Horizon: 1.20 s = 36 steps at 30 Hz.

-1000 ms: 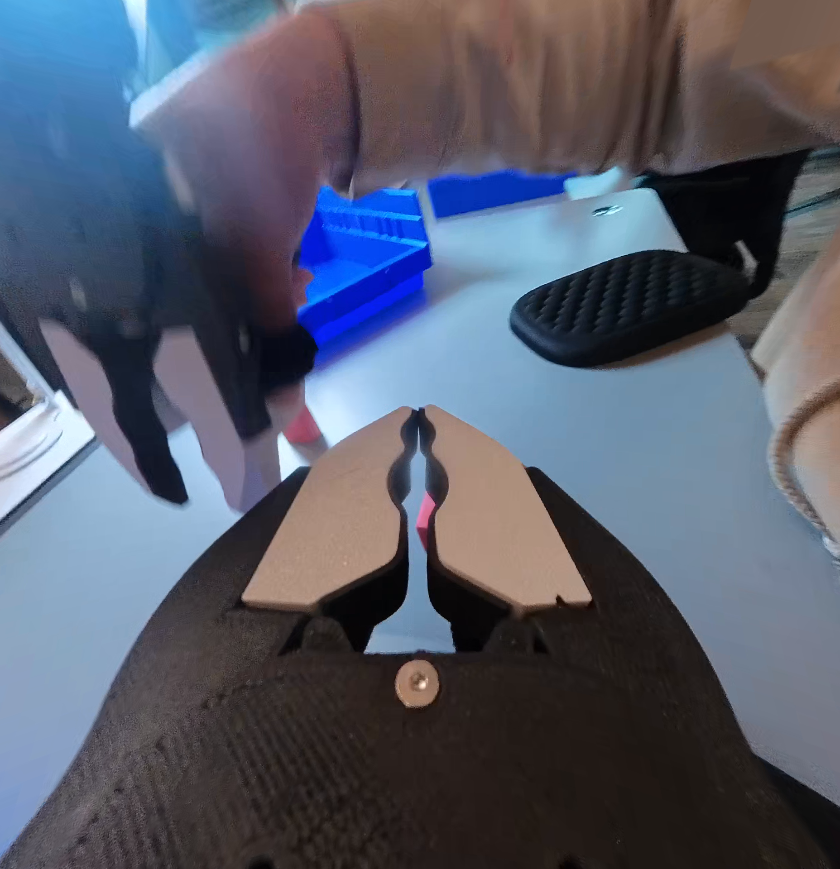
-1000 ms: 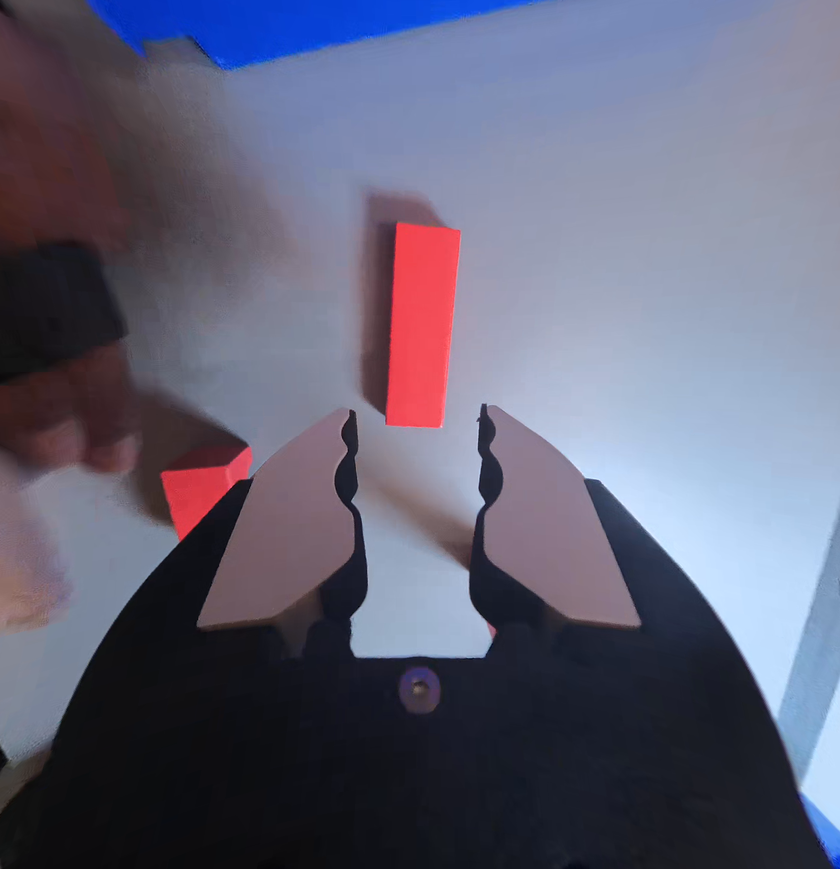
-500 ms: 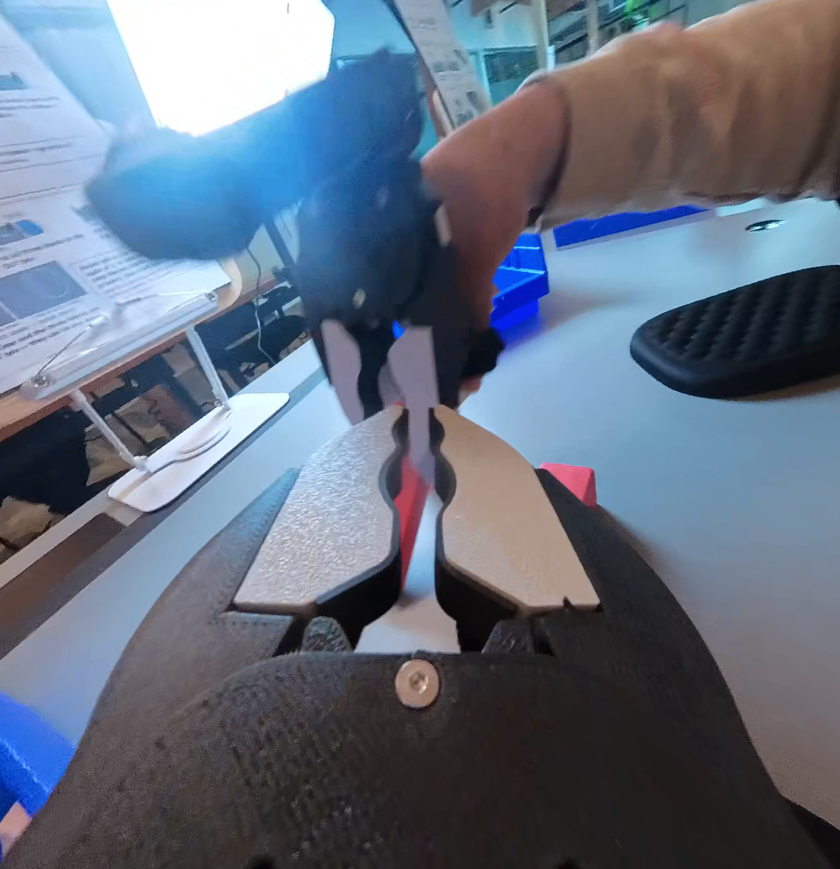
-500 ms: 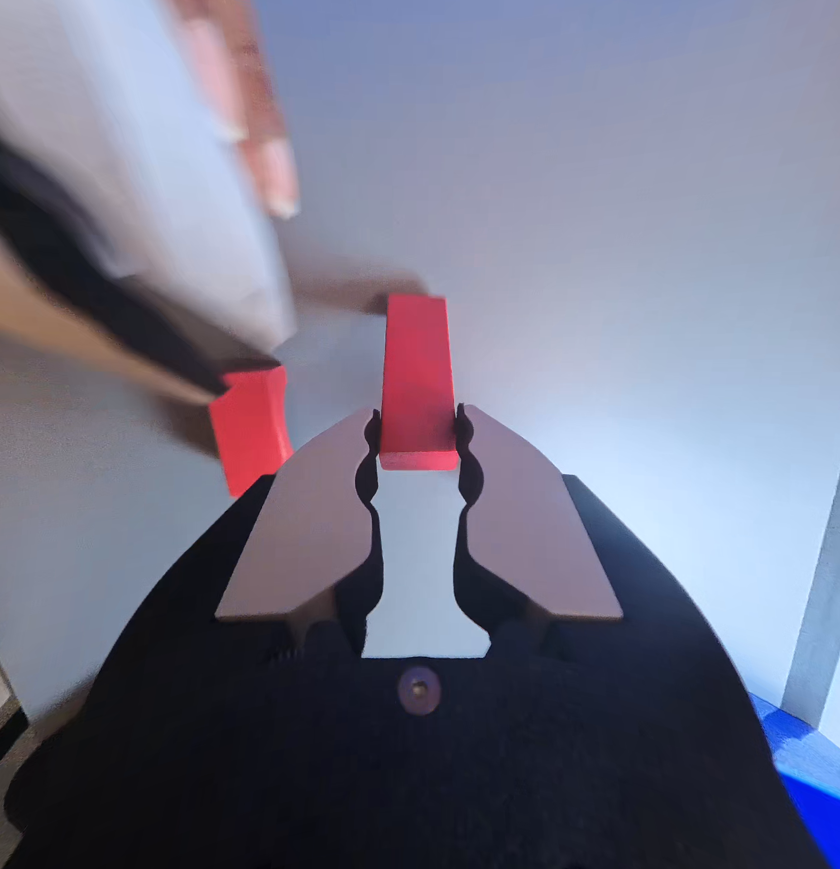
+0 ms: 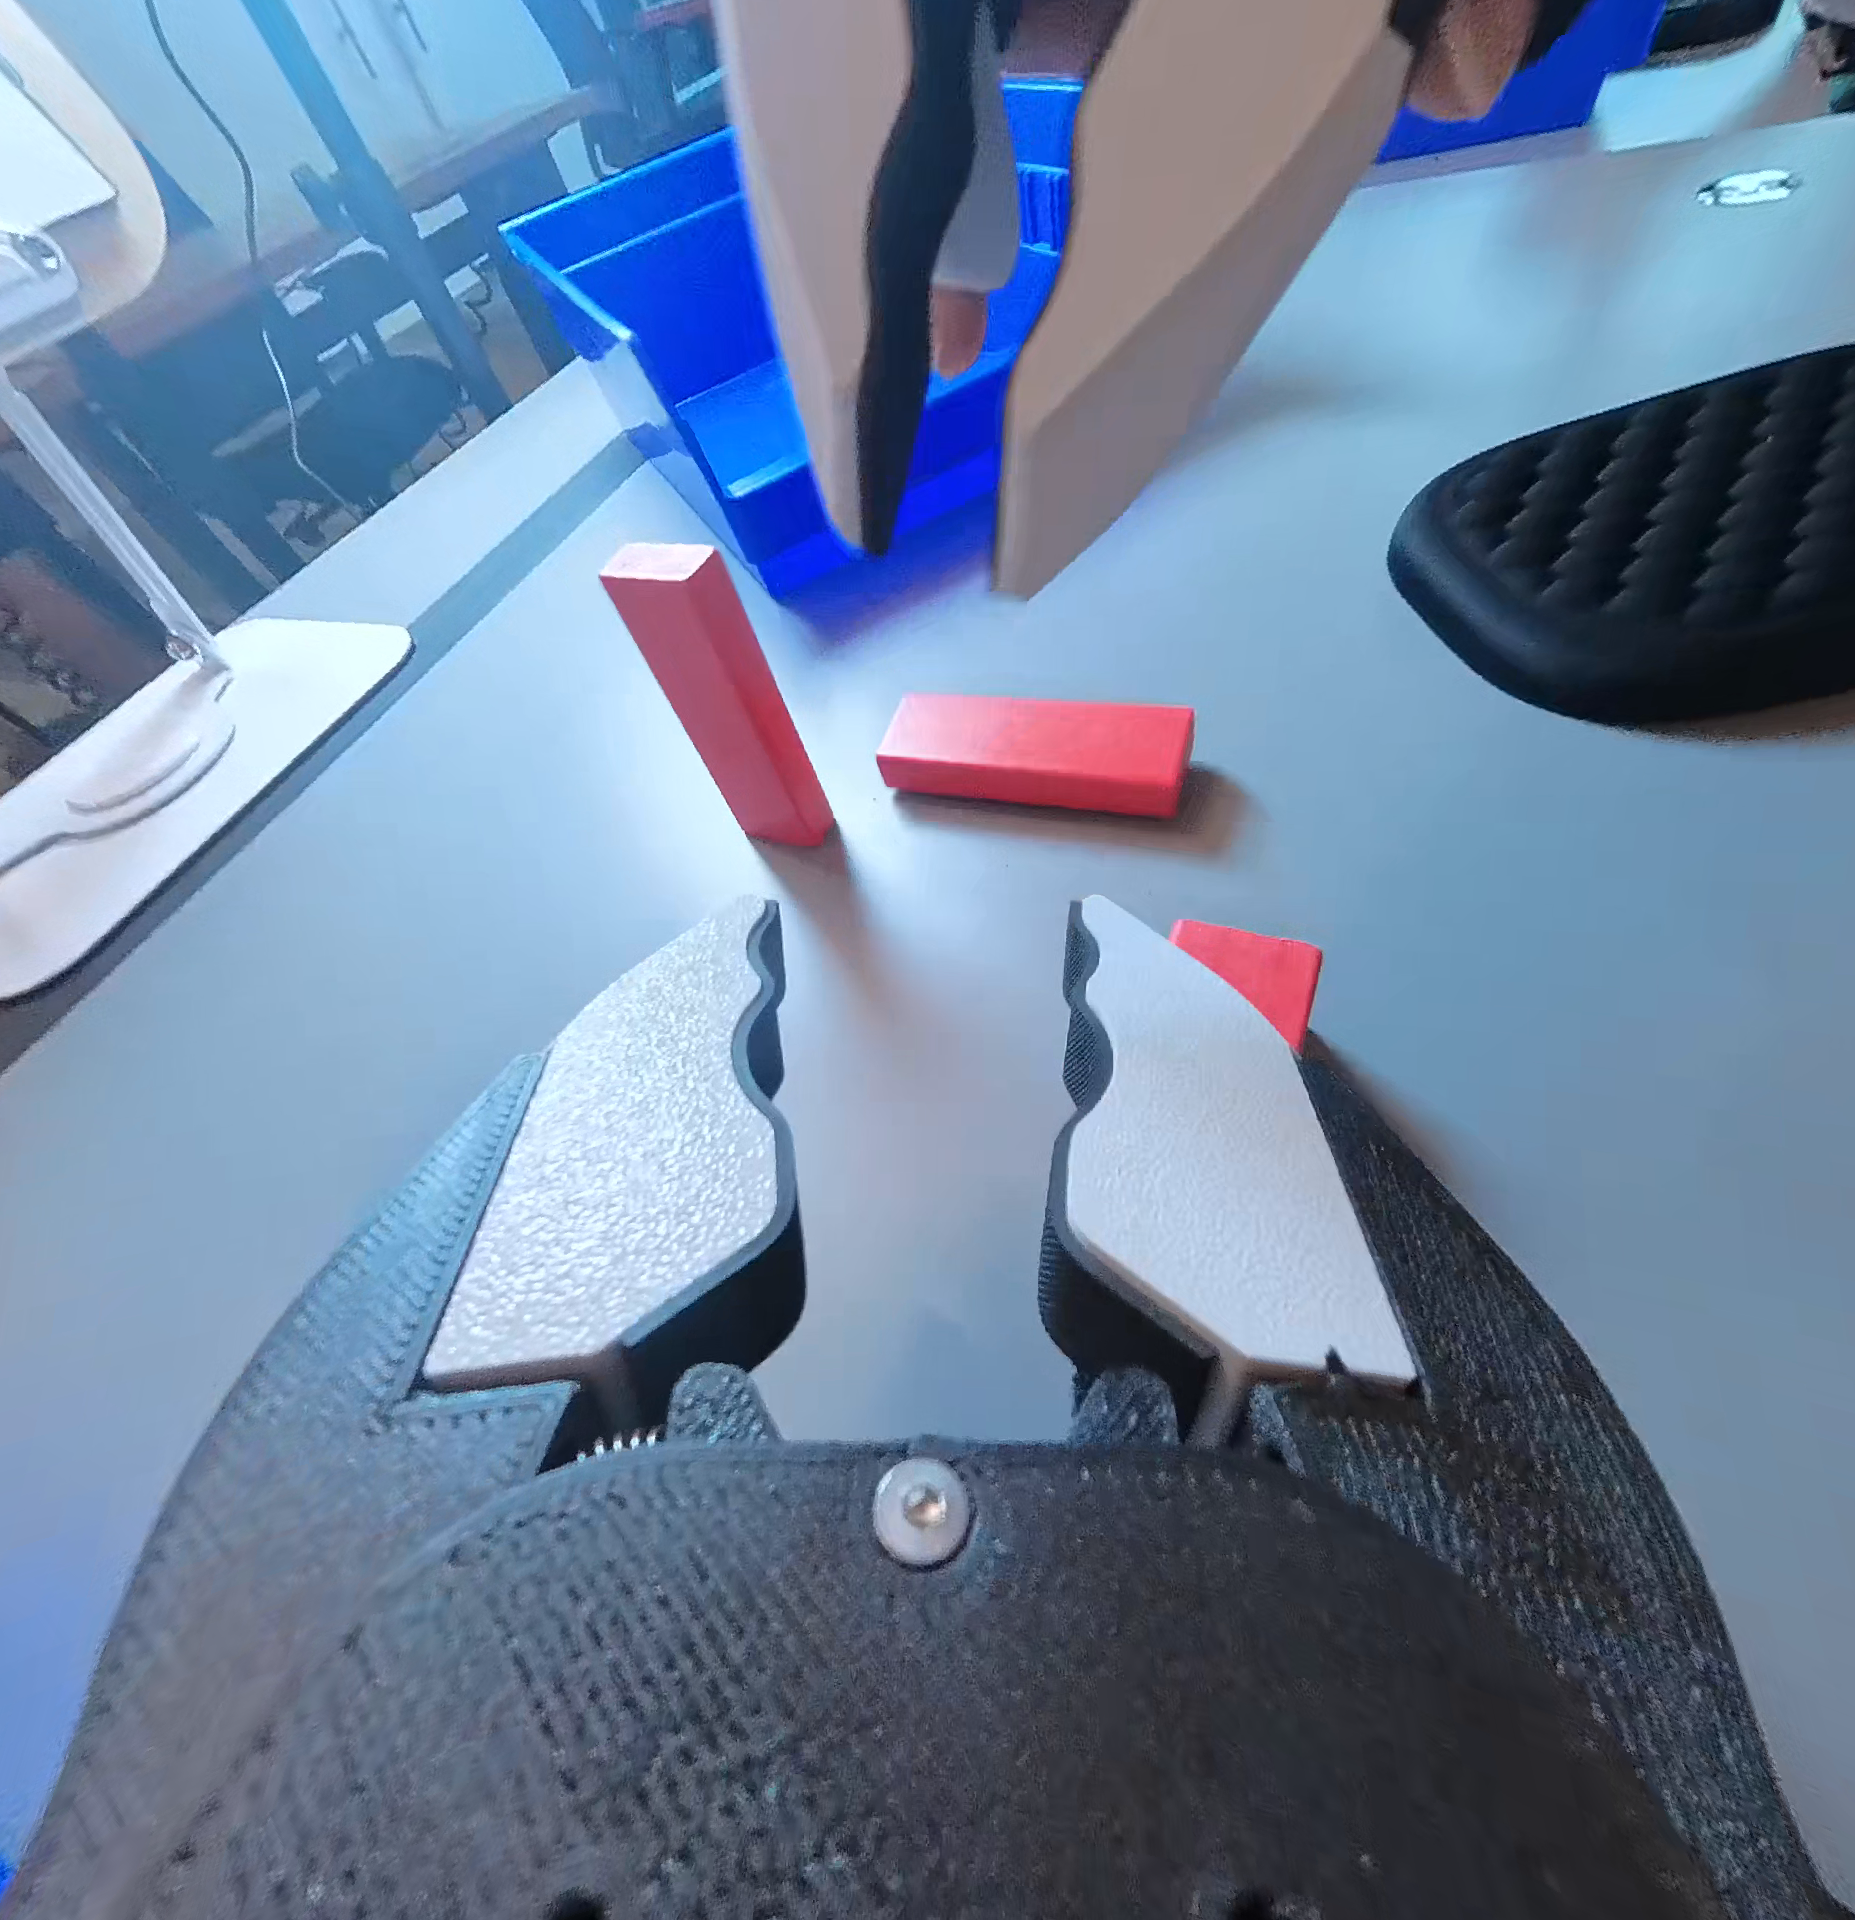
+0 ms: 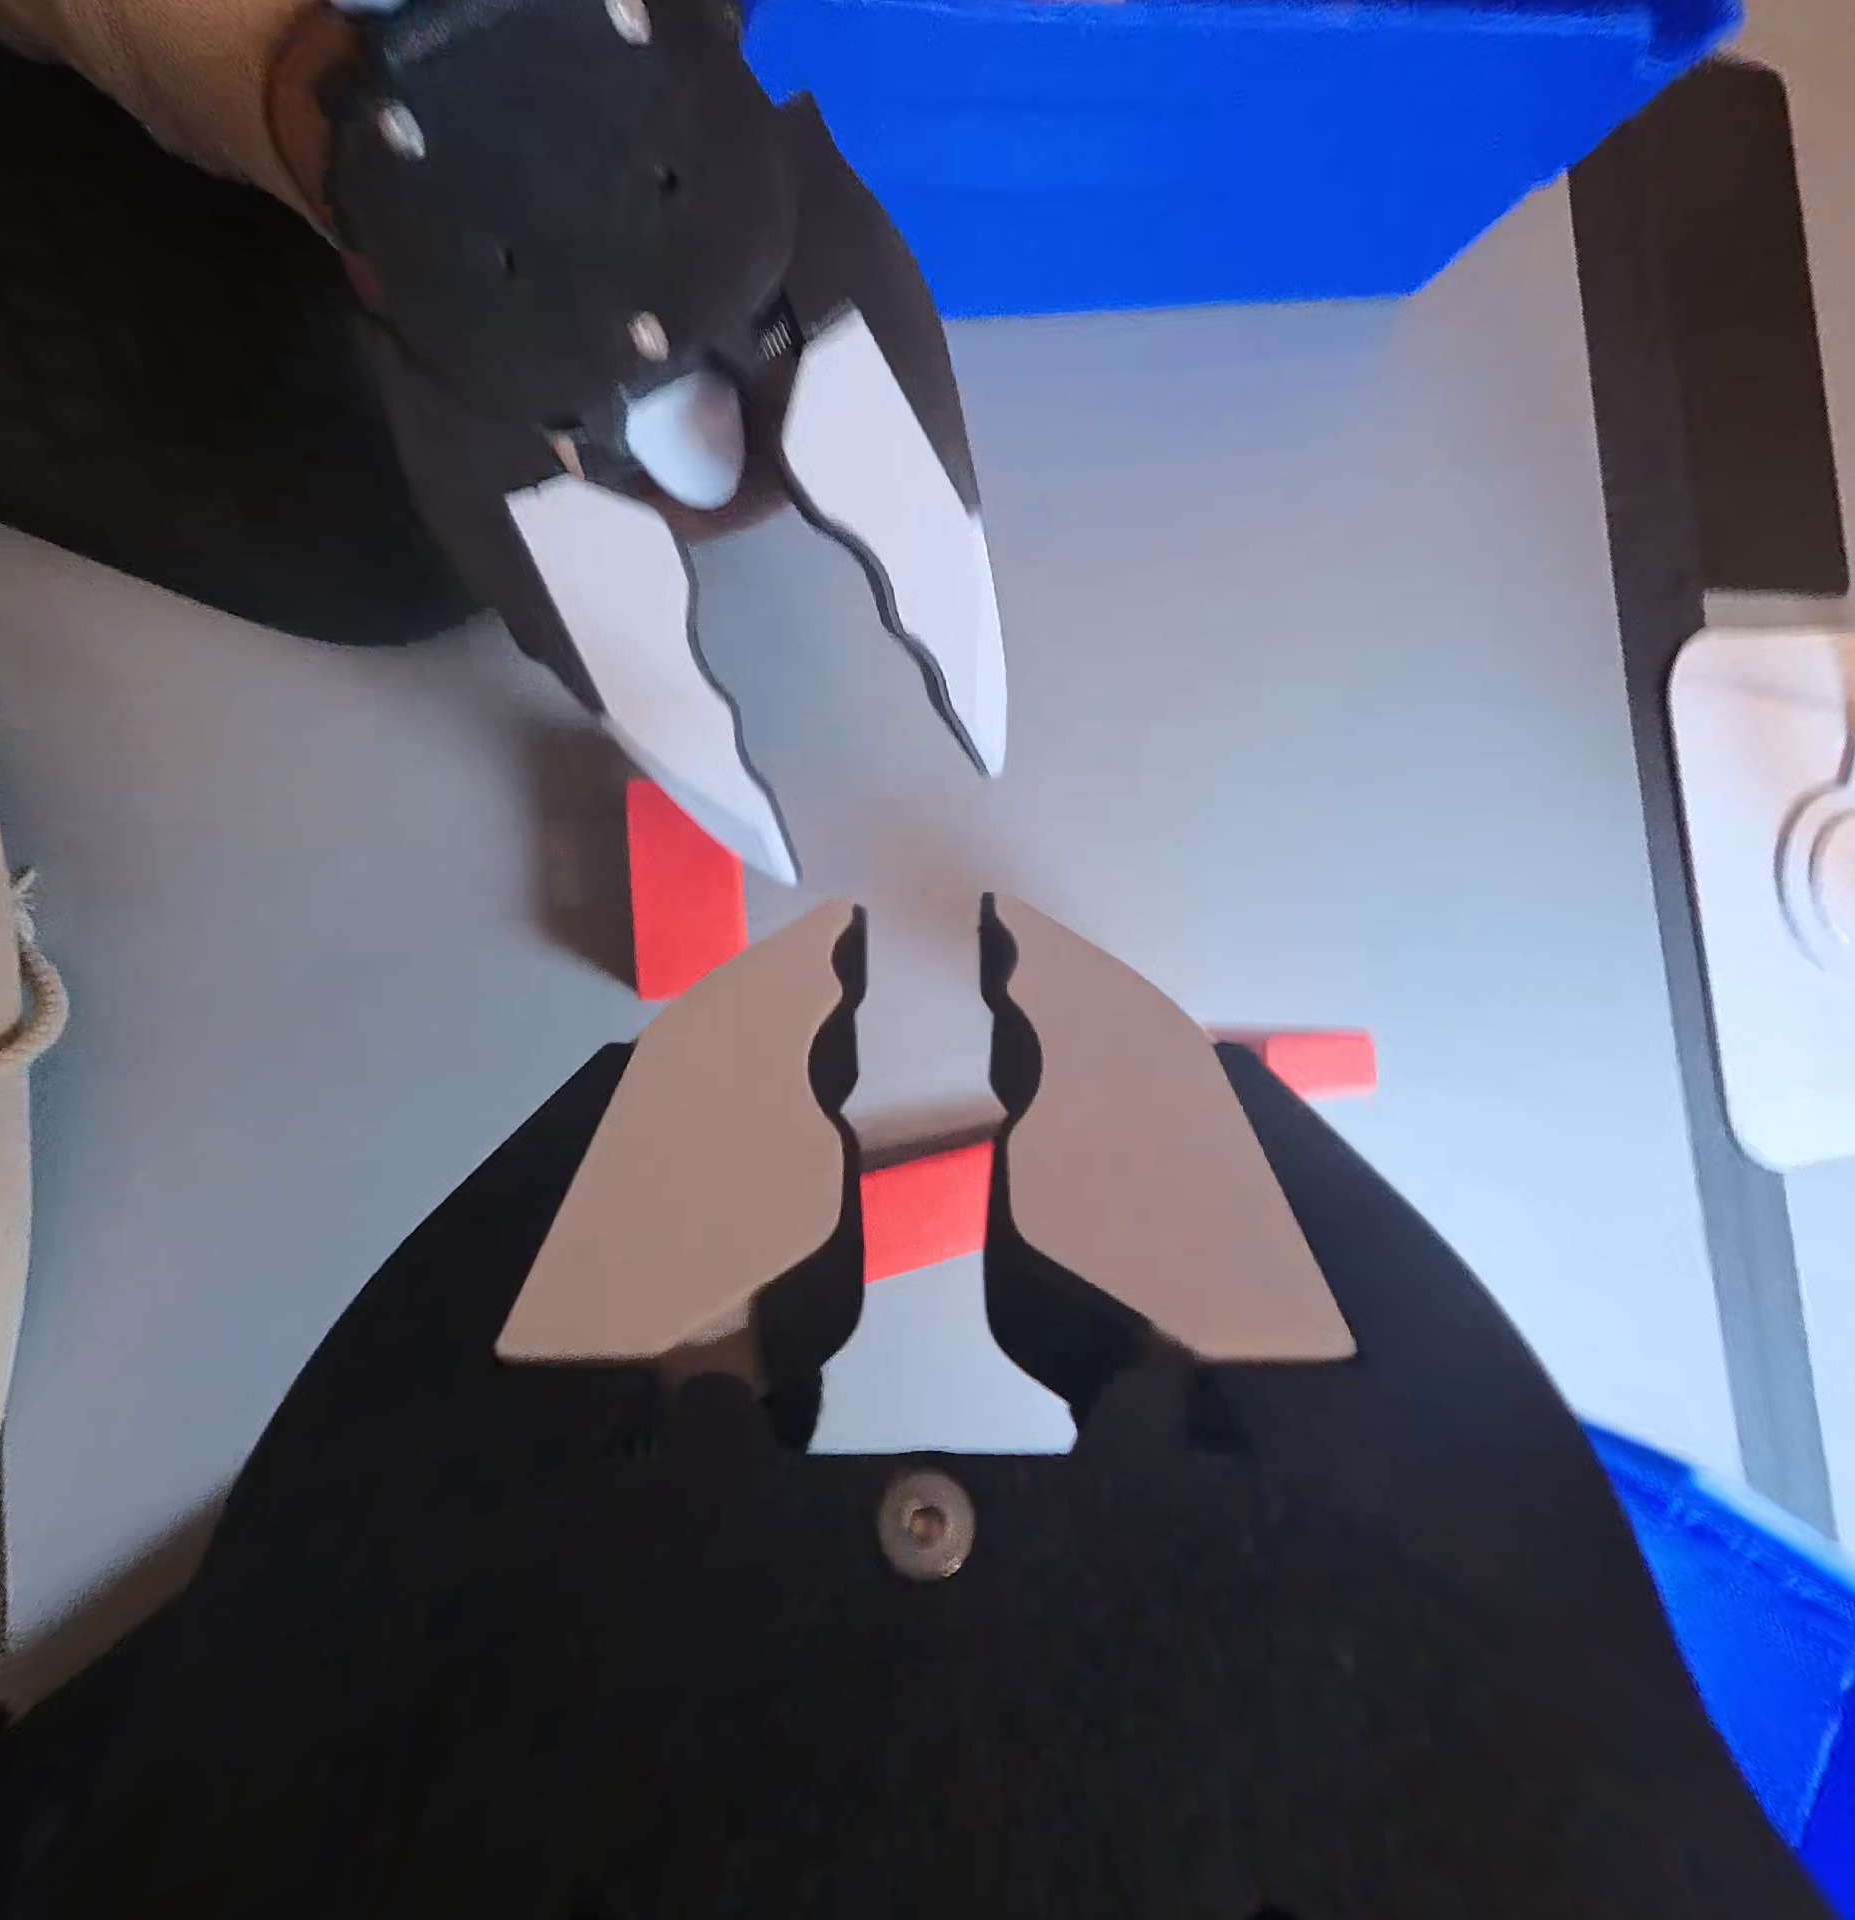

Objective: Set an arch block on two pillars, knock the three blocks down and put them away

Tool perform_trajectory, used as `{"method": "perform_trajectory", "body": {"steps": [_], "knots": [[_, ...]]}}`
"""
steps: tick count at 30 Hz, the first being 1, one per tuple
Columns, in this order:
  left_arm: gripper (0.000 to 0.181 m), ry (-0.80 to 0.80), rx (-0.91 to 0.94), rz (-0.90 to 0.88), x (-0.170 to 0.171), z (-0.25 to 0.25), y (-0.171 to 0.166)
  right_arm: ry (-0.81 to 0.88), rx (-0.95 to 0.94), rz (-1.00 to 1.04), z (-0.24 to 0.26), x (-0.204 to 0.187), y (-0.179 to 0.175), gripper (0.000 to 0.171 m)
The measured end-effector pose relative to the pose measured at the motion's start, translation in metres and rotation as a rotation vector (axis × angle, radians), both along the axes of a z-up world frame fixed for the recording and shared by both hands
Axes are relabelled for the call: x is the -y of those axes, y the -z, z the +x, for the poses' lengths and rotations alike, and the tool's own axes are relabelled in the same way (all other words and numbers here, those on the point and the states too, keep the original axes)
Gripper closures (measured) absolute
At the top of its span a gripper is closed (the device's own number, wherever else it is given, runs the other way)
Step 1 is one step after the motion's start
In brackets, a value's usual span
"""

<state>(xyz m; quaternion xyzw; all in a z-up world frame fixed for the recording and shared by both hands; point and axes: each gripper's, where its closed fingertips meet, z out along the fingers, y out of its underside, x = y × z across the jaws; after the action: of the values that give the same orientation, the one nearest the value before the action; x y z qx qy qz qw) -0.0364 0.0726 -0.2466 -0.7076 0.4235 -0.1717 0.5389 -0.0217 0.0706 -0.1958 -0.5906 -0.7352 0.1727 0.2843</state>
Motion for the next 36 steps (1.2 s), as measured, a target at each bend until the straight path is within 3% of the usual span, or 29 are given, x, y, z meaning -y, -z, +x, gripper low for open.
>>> {"method": "perform_trajectory", "body": {"steps": [1, 5, 8, 11, 12, 15, 17, 21, 23, 26, 30, 36], "knots": [[0.131, -0.006, 0.013, -0.013, 0.000, -0.003, 0.001, 0.034, 0.001, -0.020, 0.009, -0.005, 0.003, 0.147], [0.134, -0.020, 0.034, -0.034, 0.000, -0.009, 0.003, 0.280, 0.005, -0.155, 0.051, -0.030, 0.032, 0.122], [0.136, -0.020, 0.031, -0.036, -0.001, -0.005, 0.004, 0.478, 0.050, -0.224, 0.078, -0.045, 0.074, 0.101], [0.136, -0.016, 0.025, -0.036, 0.000, 0.000, 0.004, 0.562, 0.098, -0.278, 0.087, -0.042, 0.113, 0.106], [0.136, -0.017, 0.027, -0.040, 0.000, 0.001, 0.004, 0.566, 0.082, -0.256, 0.086, -0.045, 0.115, 0.122], [0.133, -0.004, 0.077, -0.099, 0.003, 0.002, 0.003, 0.503, 0.059, -0.188, 0.082, -0.046, 0.113, 0.138], [0.127, 0.023, 0.137, -0.153, 0.006, 0.003, 0.000, 0.393, -0.002, -0.181, 0.076, -0.038, 0.106, 0.138], [0.122, 0.137, 0.257, -0.235, 0.016, 0.013, -0.010, 0.143, -0.236, -0.205, 0.058, -0.008, 0.077, 0.138], [0.120, 0.193, 0.282, -0.243, 0.020, 0.021, -0.015, -0.007, -0.441, -0.270, 0.046, 0.017, 0.047, 0.138], [0.123, 0.317, 0.309, -0.191, 0.034, 0.035, -0.035, -0.090, -0.631, -0.285, 0.038, 0.032, 0.014, 0.138], [0.137, 0.404, 0.176, -0.065, 0.043, 0.044, -0.052, -0.149, -0.672, -0.313, 0.038, 0.044, 0.008, 0.138], [0.145, 0.452, -0.009, -0.087, 0.045, 0.050, -0.053, -0.158, -0.642, -0.281, 0.040, 0.046, 0.015, 0.138]]}}
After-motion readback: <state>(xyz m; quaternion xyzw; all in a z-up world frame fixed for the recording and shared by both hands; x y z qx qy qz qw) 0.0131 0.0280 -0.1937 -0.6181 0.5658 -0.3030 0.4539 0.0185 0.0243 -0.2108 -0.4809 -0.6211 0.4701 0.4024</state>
